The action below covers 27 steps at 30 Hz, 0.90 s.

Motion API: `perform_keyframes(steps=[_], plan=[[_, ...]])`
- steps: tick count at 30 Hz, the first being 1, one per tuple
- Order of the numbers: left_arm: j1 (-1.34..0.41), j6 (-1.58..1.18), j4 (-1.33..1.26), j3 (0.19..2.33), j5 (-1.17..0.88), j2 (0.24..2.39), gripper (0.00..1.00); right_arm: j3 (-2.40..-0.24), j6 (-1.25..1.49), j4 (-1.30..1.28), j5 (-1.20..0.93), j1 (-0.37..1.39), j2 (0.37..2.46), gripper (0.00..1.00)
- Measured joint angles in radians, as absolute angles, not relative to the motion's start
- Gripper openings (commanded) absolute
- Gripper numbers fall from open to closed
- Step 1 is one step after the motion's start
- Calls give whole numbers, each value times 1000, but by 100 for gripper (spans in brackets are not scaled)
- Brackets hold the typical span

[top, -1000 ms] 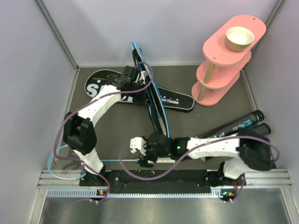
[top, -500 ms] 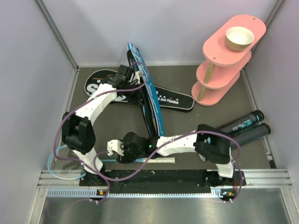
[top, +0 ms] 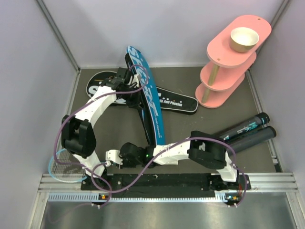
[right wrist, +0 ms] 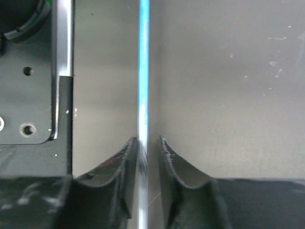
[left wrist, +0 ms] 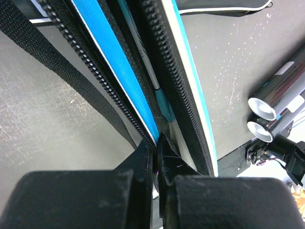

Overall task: Pack up the badminton gear
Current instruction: Pick up the racket from the center of the board, then place the racket in the racket bag.

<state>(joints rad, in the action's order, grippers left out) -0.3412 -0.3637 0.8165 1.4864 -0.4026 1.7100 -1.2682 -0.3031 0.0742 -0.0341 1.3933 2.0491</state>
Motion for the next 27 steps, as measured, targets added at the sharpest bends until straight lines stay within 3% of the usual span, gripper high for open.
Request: perform_keyframes(steps=[2,12,27], plan=[[-340,-364,817,1483,-399,1710,0,-1270,-309,82,14,1402,2054,0],[-297,-424,802,1461,-364,1637,0,-1109,-229,104,117,1393,1929,0],[-260,-618,788,1462,-160,1563,0,-911,-44,-58,-486,1107,1444,0]])
